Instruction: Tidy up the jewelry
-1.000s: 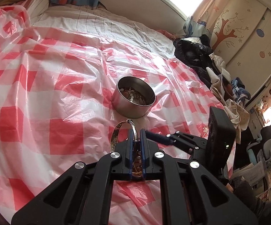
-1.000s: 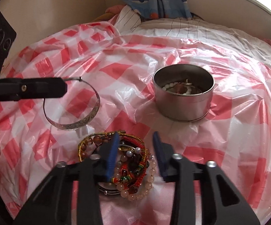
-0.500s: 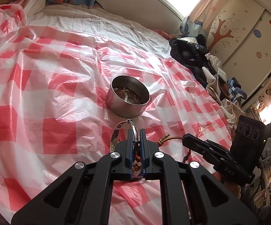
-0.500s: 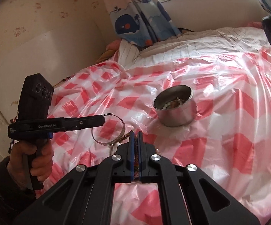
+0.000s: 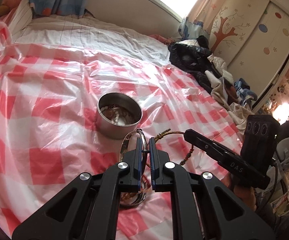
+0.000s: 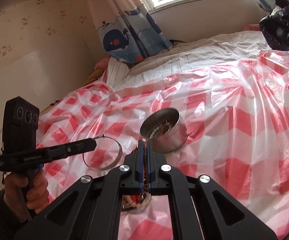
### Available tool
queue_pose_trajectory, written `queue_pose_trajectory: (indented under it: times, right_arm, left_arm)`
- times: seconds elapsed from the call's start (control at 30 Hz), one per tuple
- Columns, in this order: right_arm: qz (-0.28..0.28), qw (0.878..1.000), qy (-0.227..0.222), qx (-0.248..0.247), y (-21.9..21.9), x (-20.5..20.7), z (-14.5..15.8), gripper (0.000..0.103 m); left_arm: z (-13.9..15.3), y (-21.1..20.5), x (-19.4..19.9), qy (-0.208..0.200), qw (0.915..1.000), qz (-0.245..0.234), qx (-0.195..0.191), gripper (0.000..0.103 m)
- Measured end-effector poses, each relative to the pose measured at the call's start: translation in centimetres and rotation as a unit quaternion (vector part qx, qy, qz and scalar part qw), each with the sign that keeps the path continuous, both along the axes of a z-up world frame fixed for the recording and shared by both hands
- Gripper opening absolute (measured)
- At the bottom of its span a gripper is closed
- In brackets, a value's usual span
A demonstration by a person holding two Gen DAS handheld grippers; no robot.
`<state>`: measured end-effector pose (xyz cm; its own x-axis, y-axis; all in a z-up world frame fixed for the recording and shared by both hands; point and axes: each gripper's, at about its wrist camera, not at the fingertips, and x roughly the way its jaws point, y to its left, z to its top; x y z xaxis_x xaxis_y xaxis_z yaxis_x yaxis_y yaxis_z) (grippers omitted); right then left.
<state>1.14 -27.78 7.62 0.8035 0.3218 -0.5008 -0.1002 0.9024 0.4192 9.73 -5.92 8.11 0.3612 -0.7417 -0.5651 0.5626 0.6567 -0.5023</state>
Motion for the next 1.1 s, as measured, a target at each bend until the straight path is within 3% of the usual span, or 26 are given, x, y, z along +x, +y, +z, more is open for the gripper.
queue_pose_trajectory:
  times: [0.33, 0.47, 0.5, 0.6, 0.63, 0.87, 0.97, 1.1]
  right_arm:
    - [-0.032, 0.999, -0.019, -0.002, -2.2, 2.6, 1.4, 0.004]
    - [-0.037, 0.999, -0.022, -0.009, -2.7, 4.2, 1.7, 0.004]
    - [-0.037, 0.999, -0.022, -0.011, -2.7, 4.6, 1.8, 0.004]
    - [-0.039, 0.999, -0.016, -0.015, -2.8, 6.2, 1.4, 0.004]
    - [-0.038, 0.999, -0.012, -0.015, -2.7, 6.6, 1.2, 0.004]
    - [-0.018, 1.000, 0.009, -0.018, -0.4, 10.2, -0.3, 0.004]
    - [-0.022, 0.996, 0.052, -0.064, 0.8, 12.1, -1.9, 0.006]
    - [-0.048, 0.996, 0.053, -0.049, -0.6, 9.0, -2.2, 0.018]
  left_arm:
    - [0.0, -4.0, 4.8, 0.014, 0.9995, -0.005, -0.027, 0.006]
    - [-0.5, -4.9, 6.9, 0.024, 0.9970, -0.012, -0.073, 0.006]
    - [-1.1, -5.5, 7.9, 0.029, 0.9974, -0.009, -0.065, 0.007]
    - [-4.4, -7.2, 11.0, 0.055, 0.9967, 0.034, 0.048, 0.008]
    - [-5.1, -7.2, 11.6, 0.064, 0.9948, 0.043, 0.067, 0.008]
    - [-2.5, -3.2, 10.6, 0.030, 0.9910, 0.097, 0.087, 0.018]
    - [-1.2, -1.8, 9.2, 0.016, 0.9907, 0.103, 0.087, 0.027]
    - [-1.5, -0.7, 5.5, 0.010, 0.9901, 0.086, 0.110, 0.031]
